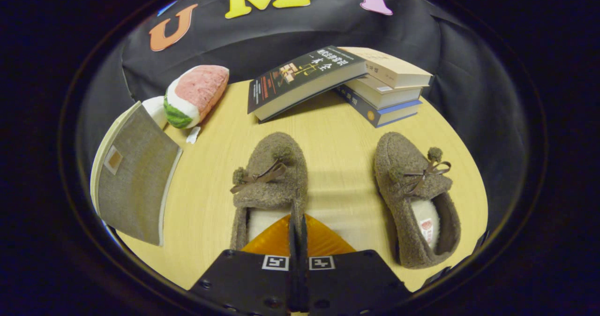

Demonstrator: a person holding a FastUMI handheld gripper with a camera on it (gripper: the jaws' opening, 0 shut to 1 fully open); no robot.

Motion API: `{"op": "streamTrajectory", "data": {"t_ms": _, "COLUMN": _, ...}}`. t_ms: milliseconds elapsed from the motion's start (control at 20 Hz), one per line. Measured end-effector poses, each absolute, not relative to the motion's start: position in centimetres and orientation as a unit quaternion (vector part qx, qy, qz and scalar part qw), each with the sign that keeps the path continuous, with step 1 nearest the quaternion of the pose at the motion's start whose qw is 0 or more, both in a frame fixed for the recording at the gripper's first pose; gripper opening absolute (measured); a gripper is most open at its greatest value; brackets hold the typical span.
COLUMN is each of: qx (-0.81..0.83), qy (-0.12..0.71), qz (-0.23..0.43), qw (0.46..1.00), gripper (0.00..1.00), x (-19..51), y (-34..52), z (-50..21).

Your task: Open the storage box then place both shoes into the box .Put the left shoe in first, then the right shoe, with the right side of both shoes facing outward in a uniform manner.

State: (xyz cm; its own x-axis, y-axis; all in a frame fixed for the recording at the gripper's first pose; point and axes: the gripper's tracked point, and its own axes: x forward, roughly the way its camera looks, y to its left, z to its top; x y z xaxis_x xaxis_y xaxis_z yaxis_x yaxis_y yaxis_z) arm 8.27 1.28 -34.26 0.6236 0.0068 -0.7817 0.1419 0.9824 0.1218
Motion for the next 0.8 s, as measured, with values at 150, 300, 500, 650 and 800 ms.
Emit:
{"op": "streamTrajectory", "data": {"t_ms": 150, "qx": 0.135, "qy": 0.429, "qz": -0.04, "qw": 0.892, "gripper": 0.0, "x": 8.1, "y": 2.4, "z": -32.6}}
{"op": "streamTrajectory", "data": {"t_ms": 300, "qx": 0.171, "qy": 0.418, "qz": -0.032, "qw": 0.892, "gripper": 0.0, "x": 7.9, "y": 4.3, "z": -29.7}}
{"op": "streamTrajectory", "data": {"t_ms": 500, "qx": 0.209, "qy": 0.381, "qz": -0.015, "qw": 0.9, "gripper": 0.0, "x": 8.2, "y": 7.9, "z": -23.6}}
{"op": "streamTrajectory", "data": {"t_ms": 650, "qx": 0.245, "qy": 0.351, "qz": 0.002, "qw": 0.904, "gripper": 0.0, "x": 8.9, "y": 11.4, "z": -18.5}}
{"op": "streamTrajectory", "data": {"t_ms": 800, "qx": 0.273, "qy": 0.33, "qz": 0.019, "qw": 0.903, "gripper": 0.0, "x": 9.7, "y": 15.4, "z": -14.4}}
